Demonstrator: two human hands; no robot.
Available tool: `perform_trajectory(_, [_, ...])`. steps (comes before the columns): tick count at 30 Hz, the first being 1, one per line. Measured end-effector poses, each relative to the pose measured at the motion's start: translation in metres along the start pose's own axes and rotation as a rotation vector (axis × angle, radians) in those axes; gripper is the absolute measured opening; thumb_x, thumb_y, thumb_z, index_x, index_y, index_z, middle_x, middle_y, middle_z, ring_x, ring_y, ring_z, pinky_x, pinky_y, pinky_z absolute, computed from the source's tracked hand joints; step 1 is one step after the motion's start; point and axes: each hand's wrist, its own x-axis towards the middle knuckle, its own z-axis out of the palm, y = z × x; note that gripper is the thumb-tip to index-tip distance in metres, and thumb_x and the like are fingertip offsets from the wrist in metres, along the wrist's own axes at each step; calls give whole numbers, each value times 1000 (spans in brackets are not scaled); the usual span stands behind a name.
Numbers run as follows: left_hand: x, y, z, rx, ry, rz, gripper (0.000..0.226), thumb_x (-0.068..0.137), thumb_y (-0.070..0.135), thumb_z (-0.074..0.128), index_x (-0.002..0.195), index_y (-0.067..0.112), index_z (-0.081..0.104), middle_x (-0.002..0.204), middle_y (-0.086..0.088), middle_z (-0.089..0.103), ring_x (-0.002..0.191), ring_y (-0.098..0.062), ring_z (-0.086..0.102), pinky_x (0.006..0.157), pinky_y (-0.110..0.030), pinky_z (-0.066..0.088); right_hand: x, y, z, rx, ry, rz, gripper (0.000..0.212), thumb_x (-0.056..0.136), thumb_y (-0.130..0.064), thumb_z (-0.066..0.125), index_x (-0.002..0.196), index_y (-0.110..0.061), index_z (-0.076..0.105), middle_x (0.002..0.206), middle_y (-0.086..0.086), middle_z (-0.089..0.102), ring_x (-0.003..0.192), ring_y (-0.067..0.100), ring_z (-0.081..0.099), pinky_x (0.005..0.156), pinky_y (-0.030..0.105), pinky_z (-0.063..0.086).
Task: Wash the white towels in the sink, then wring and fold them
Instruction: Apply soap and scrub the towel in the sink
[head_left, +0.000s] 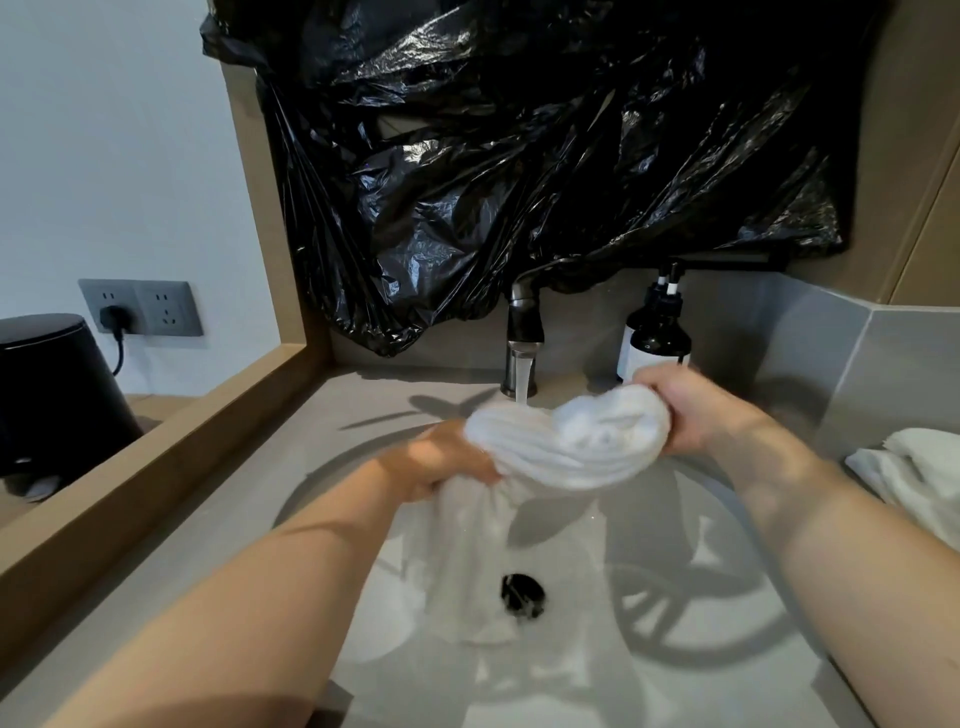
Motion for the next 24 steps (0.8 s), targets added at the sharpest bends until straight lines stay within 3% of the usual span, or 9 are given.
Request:
perform_trajectory(3, [-1,2,-7,-191,47,11,66,55,3,72,119,-7,62,111,-27,65,100,-40,64,91,-52,51,7,16,5,-359,-314,177,28,72,3,43,95,-6,57,86,14,60,67,26,64,62,32,55])
perform_trajectory(6, [-3,10,-2,-306,78,15,46,56,-2,58,101,-3,68,92,-21,70,82,-35,69,78,-44,56,18,38,15,-464,-373,228,27,92,-6,39,110,-1,58,97,17,61,74,27,58,63,41,57])
perform_trajectory(9, [-3,15,9,-405,111,-49,44,53,0,54,94,-1,68,81,-17,70,72,-31,69,73,-39,56,15,54,33,-263,-285,202,40,101,-40,41,107,-8,64,97,10,70,80,24,66,75,40,53])
perform_trajectory(14, [1,18,23,-618,195,-24,36,68,8,59,100,-4,71,97,-22,69,91,-37,66,95,-49,49,-4,58,46,153,-185,69,30,102,-1,37,82,-17,54,72,-2,62,61,7,60,54,14,48])
perform_trajectory(16, [1,15,20,-707,225,-3,24,86,10,54,87,-1,76,93,-20,72,86,-35,68,88,-47,53,0,61,44,68,-221,9,20,102,-14,41,95,-14,60,82,1,66,69,13,65,65,21,49])
perform_trajectory(17, [2,11,15,-732,249,0,25,91,12,53,90,-1,74,92,-18,72,83,-32,69,82,-44,56,1,61,43,97,-283,38,32,100,-30,44,98,-9,68,88,6,71,74,18,70,73,27,48])
perform_trajectory(18, [3,9,11,-755,233,14,24,93,16,56,104,-1,68,98,-18,71,85,-31,70,78,-43,59,5,63,42,110,-351,105,52,95,-49,44,101,-7,74,100,10,73,86,21,72,83,33,47])
perform_trajectory(21, [12,0,9,-737,215,-8,67,87,30,73,141,9,41,133,-18,59,114,-33,63,90,-49,56,8,66,38,31,-471,175,84,69,-80,49,117,-14,71,128,13,62,118,29,60,100,42,43])
perform_trajectory(24, [20,-3,16,-579,291,-19,49,91,31,67,132,7,54,127,-22,63,115,-38,62,94,-52,52,11,69,33,-81,-658,192,93,27,-66,87,104,-13,75,107,11,72,97,21,70,80,34,56])
